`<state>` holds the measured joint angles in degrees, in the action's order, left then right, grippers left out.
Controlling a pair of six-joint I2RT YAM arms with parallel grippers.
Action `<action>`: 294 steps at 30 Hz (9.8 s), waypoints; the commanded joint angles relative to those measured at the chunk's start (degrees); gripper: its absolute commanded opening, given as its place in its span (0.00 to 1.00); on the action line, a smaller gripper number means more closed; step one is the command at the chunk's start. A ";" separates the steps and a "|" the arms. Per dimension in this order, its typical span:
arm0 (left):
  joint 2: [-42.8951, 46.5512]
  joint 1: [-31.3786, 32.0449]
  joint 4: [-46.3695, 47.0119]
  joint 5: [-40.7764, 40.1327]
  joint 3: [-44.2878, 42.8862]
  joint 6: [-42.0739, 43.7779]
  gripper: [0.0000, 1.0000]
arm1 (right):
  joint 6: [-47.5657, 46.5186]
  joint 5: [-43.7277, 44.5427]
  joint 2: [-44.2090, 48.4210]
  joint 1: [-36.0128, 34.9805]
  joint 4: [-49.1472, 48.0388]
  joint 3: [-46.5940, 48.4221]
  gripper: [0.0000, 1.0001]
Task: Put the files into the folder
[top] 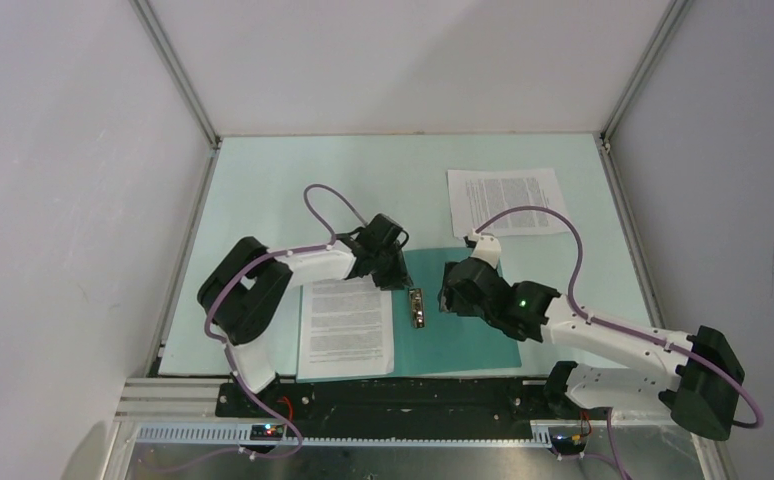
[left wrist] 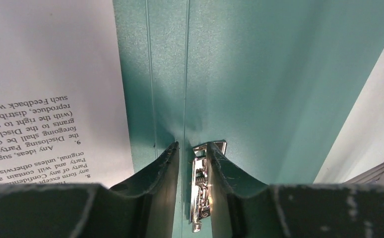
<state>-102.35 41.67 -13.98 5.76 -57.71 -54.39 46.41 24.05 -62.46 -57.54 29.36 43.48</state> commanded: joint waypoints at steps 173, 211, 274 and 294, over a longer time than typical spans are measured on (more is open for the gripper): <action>-6.09 -1.79 -15.60 -5.51 5.81 -3.86 0.00 | 13.77 12.11 -30.46 -15.79 4.08 6.35 0.02; 9.28 -6.18 -22.12 -12.30 -10.09 6.66 0.82 | -2.57 -10.37 -13.98 -0.36 -18.96 1.90 0.36; -8.22 -9.25 -7.78 5.93 -38.39 12.64 0.97 | 0.13 -18.61 -15.61 57.71 -26.19 10.39 0.84; -38.08 -6.32 -1.08 17.41 -66.20 6.09 0.96 | 0.05 -28.65 -35.17 78.84 -36.32 9.90 0.88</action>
<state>-138.04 34.65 -20.64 18.52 -117.91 -45.47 47.57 -2.59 -95.96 20.14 -3.01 53.28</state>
